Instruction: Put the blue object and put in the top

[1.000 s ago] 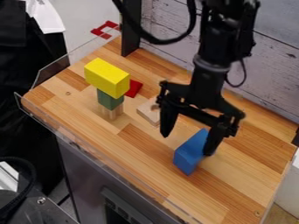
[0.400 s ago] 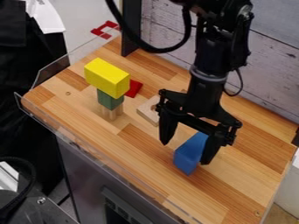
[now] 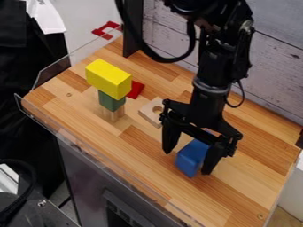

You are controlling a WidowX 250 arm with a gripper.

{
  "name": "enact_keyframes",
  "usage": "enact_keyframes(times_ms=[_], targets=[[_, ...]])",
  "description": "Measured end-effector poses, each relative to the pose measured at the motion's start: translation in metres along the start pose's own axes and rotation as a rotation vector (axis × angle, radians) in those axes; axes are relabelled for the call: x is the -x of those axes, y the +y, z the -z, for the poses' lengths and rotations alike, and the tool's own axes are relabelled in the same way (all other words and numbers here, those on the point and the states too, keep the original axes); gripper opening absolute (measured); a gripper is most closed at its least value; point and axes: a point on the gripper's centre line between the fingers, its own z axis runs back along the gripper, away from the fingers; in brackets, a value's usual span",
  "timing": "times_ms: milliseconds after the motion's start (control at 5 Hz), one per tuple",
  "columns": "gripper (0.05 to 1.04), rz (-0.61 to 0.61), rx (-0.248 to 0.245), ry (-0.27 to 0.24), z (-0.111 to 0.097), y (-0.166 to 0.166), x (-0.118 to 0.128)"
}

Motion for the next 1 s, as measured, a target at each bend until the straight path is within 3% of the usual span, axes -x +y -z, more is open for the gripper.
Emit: enact_keyframes(times_ms=[600, 800, 1000], targets=[[0.988, 0.032, -0.004, 0.013, 0.011, -0.003, -0.021], [0.92, 0.031, 0.0, 0.006, 0.011, -0.004, -0.023], [0.639, 0.007, 0.007, 0.011, 0.014, -0.001, -0.021]])
